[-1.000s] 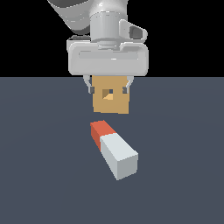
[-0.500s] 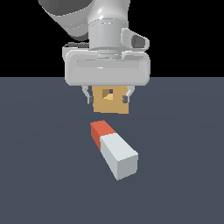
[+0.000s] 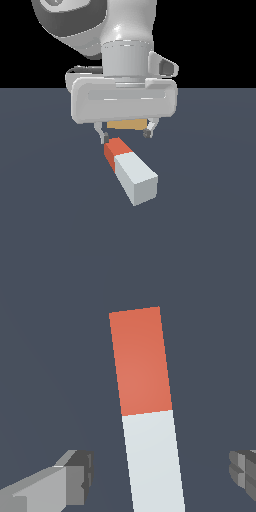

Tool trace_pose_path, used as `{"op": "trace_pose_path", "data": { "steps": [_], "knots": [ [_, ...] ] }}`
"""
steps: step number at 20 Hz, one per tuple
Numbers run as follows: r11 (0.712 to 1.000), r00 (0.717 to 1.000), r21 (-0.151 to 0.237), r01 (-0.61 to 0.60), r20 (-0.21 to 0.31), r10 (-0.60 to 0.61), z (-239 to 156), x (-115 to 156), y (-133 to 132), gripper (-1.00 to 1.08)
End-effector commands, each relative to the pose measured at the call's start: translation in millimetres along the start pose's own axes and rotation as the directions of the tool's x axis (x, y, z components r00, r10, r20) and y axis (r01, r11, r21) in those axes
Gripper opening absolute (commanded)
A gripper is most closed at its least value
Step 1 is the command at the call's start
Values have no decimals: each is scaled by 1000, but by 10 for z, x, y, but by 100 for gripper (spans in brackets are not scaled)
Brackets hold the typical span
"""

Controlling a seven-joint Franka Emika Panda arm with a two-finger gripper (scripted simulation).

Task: Insert the peg into the horizontal hole in a box.

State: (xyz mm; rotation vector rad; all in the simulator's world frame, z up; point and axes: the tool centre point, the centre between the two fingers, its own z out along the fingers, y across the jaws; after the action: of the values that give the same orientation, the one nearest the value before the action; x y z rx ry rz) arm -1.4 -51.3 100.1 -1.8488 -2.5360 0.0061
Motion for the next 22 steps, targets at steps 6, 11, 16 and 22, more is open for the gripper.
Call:
{"op": "trace_pose_path", "data": {
  "steps": [6, 11, 16, 22],
  "knots": [
    [996, 996, -4, 92, 0, -92, 194, -223, 16, 100],
    [993, 993, -5, 121, 1, -121, 254, -292, 32, 100],
    [993, 993, -4, 121, 1, -121, 263, -300, 31, 100],
    [992, 992, -5, 123, 1, -123, 425, -299, 30, 100]
  ]
}}
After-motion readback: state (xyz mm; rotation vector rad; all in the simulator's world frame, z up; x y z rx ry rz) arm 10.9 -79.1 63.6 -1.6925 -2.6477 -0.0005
